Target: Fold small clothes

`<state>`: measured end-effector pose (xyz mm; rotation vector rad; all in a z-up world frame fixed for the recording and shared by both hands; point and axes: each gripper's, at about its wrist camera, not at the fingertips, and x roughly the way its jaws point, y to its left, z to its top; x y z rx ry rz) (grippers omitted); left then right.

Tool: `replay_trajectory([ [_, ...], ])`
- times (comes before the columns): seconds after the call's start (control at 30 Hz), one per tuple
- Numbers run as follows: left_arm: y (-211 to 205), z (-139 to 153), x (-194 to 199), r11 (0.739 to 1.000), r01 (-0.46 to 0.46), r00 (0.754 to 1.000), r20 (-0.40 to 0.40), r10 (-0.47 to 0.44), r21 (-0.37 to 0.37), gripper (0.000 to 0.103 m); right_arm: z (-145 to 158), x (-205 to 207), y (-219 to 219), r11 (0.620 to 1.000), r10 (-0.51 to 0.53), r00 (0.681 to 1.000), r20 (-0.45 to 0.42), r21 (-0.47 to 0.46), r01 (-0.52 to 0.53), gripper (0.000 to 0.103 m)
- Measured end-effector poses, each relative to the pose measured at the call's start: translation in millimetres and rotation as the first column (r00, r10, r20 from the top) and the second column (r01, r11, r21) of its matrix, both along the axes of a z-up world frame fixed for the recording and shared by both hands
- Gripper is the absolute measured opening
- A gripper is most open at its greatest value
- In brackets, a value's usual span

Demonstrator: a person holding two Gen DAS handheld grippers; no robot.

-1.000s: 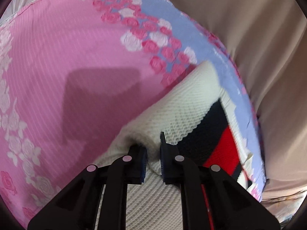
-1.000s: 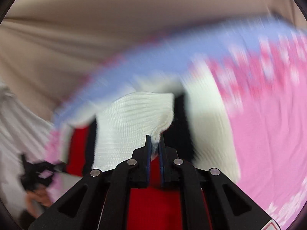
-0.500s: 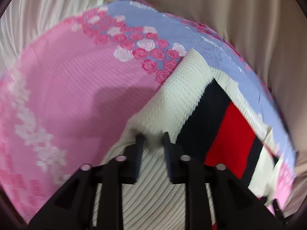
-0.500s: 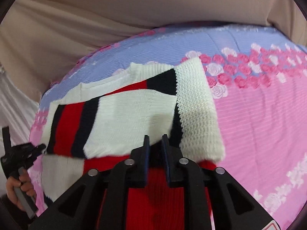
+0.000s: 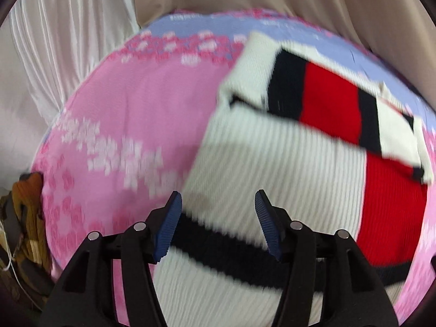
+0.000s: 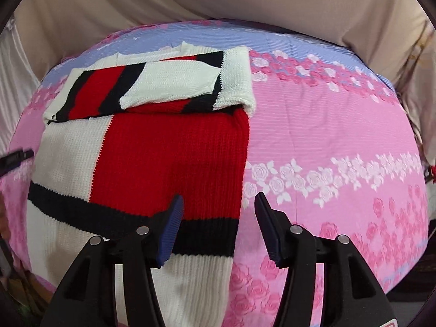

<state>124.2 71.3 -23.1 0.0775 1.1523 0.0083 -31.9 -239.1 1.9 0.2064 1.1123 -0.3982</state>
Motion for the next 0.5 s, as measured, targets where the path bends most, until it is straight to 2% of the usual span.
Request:
replay_trajectory([
  [0.07, 3.5, -1.1, -17.0, 1.0, -0.009, 1.0, -0.003, 0.009, 0.015, 0.054, 0.8, -8.5, 2.4, 1.0, -0.005, 1.0, 0.009, 0.028, 0.005, 0.056],
  [0.17, 12.4, -0.6, -40.1, 0.996, -0.079, 0.997, 0.007, 0.079, 0.038, 0.063, -4.4, -13.3, 4.4, 0.996, 0.052, 0.999, -0.002, 0.07, -0.052, 0.056],
  [0.27, 24.1, -7.8, -63.2, 0.986, -0.165, 0.986, -0.02, 0.165, 0.008, 0.063, -9.2, -16.8, 6.0, 0.991, 0.109, 0.994, -0.023, 0.081, -0.107, 0.056],
  [0.33, 26.6, -16.8, -73.3, 0.985, -0.173, 0.983, -0.05, 0.174, 0.025, 0.063, -10.5, -20.5, 8.4, 0.989, 0.13, 0.991, -0.022, 0.074, -0.128, 0.056],
  [0.4, 30.3, -18.7, -82.7, 0.984, -0.174, 0.983, -0.044, 0.176, 0.04, 0.064, -14.0, -24.8, 9.1, 0.988, 0.132, 0.991, -0.023, 0.089, -0.13, 0.056],
  [0.5, 39.9, -22.6, -90.9, 0.982, -0.182, 0.982, -0.051, 0.184, 0.043, 0.073, -18.2, -29.5, 12.4, 0.985, 0.135, 0.991, -0.025, 0.111, -0.132, 0.056],
])
